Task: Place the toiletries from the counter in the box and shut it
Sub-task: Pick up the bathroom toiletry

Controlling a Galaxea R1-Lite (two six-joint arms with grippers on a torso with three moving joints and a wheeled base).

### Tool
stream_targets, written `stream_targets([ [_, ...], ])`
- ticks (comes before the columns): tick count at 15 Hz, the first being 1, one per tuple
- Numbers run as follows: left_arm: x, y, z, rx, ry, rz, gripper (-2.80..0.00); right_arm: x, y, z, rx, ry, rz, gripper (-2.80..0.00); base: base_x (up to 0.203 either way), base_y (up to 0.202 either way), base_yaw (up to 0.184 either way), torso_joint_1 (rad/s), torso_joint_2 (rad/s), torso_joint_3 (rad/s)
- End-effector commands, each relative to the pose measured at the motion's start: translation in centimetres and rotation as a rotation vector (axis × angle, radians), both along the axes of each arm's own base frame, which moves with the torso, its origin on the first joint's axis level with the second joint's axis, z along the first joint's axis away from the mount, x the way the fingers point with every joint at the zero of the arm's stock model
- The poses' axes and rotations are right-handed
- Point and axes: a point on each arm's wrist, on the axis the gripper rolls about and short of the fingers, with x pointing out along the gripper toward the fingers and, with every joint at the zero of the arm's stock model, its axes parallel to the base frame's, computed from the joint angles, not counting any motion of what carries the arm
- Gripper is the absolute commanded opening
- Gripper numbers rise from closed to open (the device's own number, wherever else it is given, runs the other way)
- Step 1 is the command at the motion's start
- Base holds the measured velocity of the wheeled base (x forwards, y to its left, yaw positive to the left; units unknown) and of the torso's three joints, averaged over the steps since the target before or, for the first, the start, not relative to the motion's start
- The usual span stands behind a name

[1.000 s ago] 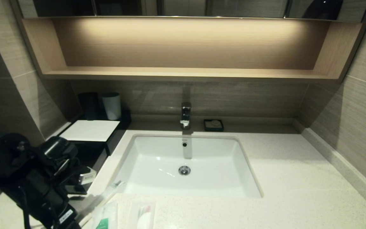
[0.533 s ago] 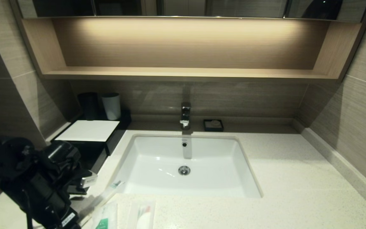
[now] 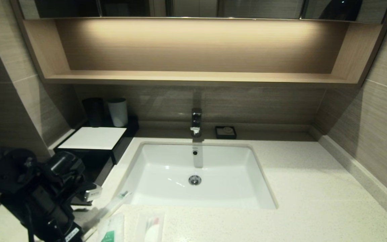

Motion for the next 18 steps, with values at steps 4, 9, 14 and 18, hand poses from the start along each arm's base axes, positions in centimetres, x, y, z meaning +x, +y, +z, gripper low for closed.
stream_targets([
  [4,-0.2,0.0,-0.5,-0.008,0.004,-0.004,-2.8,0.0,0.0,0.0,0.0,0.001,0.0,-2.8,0.0,0.0,0.0,0.0,0.0,0.0],
  [9,-0.5,0.0,-0.2,-0.032,-0.016,-0.013,-2.8,0.0,0.0,0.0,0.0,0.0,0.0,-2.8,0.0,0.0,0.0,0.0,0.0,0.0],
  [14,-0.2,0.0,3.9,-0.049,-0.249,-0.015,-2.8,0.0,0.0,0.0,0.0,0.001,0.0,-2.8,0.0,0.0,0.0,0.0,0.0,0.0],
  [18,0.6,0.4,6.4,-0.036,-0.36,0.058,-2.8,0.0,0.0,0.0,0.0,-0.001,0.0,-2.8,0.0,0.0,0.0,0.0,0.0,0.0],
])
